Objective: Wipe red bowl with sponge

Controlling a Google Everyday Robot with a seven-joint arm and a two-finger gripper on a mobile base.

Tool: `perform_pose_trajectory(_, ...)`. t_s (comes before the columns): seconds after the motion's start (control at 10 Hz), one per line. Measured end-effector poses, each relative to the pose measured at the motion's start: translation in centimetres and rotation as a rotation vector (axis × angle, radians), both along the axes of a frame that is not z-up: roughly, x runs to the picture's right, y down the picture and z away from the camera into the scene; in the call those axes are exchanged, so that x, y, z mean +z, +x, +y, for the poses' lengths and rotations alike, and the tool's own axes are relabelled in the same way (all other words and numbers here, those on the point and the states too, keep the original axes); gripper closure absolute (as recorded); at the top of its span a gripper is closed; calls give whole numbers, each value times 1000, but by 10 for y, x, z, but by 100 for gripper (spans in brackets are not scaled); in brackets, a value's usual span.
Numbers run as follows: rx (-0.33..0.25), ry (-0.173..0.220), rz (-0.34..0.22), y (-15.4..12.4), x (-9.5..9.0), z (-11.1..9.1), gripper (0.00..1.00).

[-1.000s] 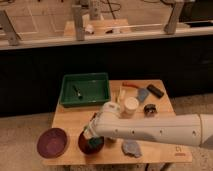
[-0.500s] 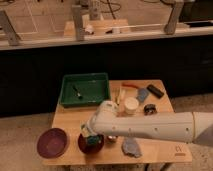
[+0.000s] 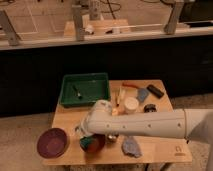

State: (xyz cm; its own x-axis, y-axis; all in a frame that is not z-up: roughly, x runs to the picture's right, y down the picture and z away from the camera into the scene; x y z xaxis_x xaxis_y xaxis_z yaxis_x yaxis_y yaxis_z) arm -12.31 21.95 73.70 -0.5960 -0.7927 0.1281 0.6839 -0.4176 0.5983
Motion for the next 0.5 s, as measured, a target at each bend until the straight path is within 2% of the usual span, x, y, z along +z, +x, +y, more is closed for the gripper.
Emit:
perform_pose_trajectory(0.3,-5,-5,10,3,-15,4,100)
perform_pose_trajectory(0.5,5,-4,61,19,-15,6,100)
